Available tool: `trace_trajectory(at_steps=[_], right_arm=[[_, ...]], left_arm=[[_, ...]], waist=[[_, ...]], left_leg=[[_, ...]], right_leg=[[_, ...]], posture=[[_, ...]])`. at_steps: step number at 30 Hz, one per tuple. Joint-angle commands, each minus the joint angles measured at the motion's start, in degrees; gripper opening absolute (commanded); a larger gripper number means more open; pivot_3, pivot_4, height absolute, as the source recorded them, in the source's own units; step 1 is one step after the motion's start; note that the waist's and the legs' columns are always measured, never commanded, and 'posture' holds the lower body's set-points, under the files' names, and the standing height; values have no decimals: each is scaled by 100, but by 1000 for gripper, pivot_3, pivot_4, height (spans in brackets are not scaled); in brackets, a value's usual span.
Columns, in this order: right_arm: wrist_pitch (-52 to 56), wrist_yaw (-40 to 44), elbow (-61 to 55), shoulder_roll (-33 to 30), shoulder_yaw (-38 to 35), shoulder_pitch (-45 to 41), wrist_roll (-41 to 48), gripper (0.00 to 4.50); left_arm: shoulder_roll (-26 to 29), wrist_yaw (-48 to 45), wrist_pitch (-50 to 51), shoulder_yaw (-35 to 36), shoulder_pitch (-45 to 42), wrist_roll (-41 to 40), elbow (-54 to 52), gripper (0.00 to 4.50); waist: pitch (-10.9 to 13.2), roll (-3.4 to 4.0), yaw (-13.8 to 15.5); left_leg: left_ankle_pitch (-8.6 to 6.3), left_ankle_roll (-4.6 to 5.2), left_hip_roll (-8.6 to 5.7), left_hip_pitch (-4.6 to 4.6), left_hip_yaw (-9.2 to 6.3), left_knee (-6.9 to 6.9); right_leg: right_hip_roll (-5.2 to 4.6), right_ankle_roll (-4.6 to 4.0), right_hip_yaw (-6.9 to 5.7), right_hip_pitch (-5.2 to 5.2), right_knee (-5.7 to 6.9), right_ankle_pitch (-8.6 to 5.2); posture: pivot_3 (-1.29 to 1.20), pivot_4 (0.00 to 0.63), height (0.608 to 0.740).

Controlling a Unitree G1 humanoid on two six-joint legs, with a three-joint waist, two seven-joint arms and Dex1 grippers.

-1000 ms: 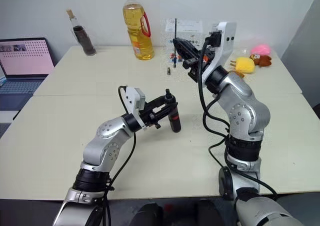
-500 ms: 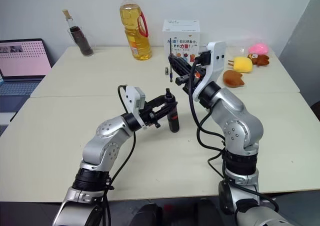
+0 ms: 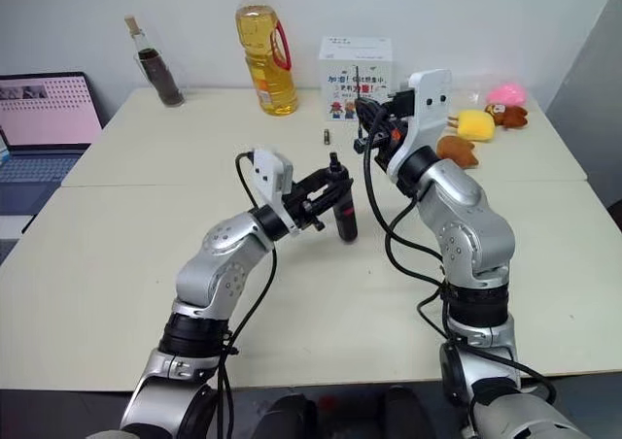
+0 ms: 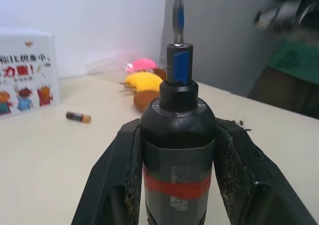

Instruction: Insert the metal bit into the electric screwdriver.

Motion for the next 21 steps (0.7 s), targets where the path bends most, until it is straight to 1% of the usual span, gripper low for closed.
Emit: trace_trajectory(at_steps=[1, 4, 9, 11, 16, 21], right_arm=[[-405, -96, -15, -63, 158, -287, -304, 8], [-592, -368, 191, -6, 153, -464, -550, 8], [-854, -651, 358, 65, 234, -585, -888, 8], [-950, -727, 296, 128, 372, -511, -1025, 8], [-1059, -927, 215, 459, 452, -380, -1097, 8], [-1241, -1025, 316, 760, 502, -349, -1146, 8]], left_arm=[[-215, 271, -398, 177, -341, 133, 171, 1662], [-390, 481, -615, 91, -571, 417, 606, 1662], [-543, 724, -1014, -140, -522, 954, 1284, 1662], [-625, 821, -1106, -108, -566, 1019, 1517, 1662], [-715, 877, -1318, -72, -696, 1139, 2004, 1662], [-717, 827, -1397, -58, -725, 1154, 2103, 1662]], waist=[[0, 0, -1], [1, -2, -2], [1, -2, 0], [1, -2, 4], [1, -2, 1], [0, -2, 1]], left_leg=[[0, 0, 0, -1, 0, -1], [0, 0, -1, -1, 0, -3], [0, -1, -2, 1, 4, -20], [1, -1, 0, -1, 3, -23], [1, -1, -1, 3, 5, -35], [2, -1, -2, 6, 6, -38]], right_leg=[[0, 0, 0, 0, -1, 0], [0, 0, -1, -1, -5, 0], [-2, 0, 0, -1, -17, 1], [-2, 0, -1, -2, -22, 1], [-5, 0, -2, -1, -26, 1], [-5, 0, -1, -1, -26, 1]], posture=[[0, 150, 740], [0, 150, 740], [0, 150, 740], [0, 150, 740], [0, 150, 740], [0, 150, 740]])
